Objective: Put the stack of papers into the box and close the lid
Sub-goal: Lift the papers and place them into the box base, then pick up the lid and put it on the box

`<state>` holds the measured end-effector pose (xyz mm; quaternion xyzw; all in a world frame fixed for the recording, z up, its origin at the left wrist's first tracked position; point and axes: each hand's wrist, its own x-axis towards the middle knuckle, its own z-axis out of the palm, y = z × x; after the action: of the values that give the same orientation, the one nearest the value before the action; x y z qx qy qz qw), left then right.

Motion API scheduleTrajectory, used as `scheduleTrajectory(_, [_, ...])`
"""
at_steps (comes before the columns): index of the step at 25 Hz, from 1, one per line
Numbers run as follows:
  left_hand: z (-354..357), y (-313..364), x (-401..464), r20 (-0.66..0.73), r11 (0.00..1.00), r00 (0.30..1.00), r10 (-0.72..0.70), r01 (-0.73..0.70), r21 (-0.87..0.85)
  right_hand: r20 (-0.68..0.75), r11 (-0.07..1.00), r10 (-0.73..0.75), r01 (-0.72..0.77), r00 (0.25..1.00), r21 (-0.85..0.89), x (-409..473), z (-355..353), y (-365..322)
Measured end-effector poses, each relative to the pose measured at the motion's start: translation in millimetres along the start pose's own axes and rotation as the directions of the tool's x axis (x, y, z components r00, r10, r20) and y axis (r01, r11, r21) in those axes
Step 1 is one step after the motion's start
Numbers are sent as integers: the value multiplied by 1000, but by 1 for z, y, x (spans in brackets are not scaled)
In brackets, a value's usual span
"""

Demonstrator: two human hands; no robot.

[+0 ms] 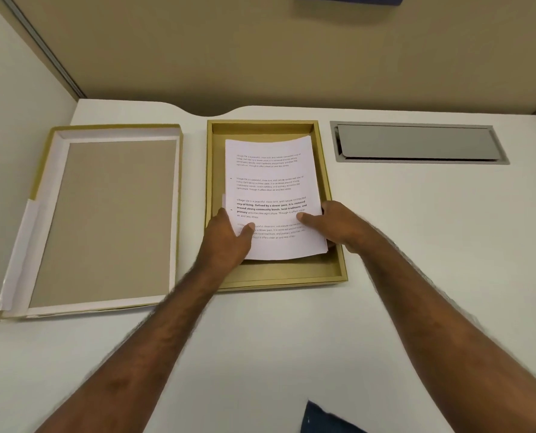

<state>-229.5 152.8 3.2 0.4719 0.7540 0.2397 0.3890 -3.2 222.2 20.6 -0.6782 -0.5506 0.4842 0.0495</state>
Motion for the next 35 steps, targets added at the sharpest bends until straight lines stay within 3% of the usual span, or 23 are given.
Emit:
scheduleTrajectory(5, [2,1,-9,49,992,999,-15,9,127,-157,973,-52,15,986,-231,-17,-4,-8])
scheduleTrajectory(11, [6,-2,-21,93,953,995,-43,12,304,-233,963,-103,39,967,-266,-34,7,3])
scheduleTrajectory(17, [10,-5,-24,74,919,997,-16,-14,395,-238,983,-75,32,968,-181,-37,15,-7])
scheduleTrajectory(22, [13,-7,-25,67,895,998,18,-46,443,-229,1000,-30,30,973,-4,-38,22,-19])
scheduleTrajectory(31, [17,-9,-25,32,888,999,21,-33,459,-217,999,-34,37,976,8,-37,21,-17])
scheduleTrajectory(35, [11,-3,-34,41,904,999,24,-39,427,-306,996,-90,90,948,-15,-51,22,-22])
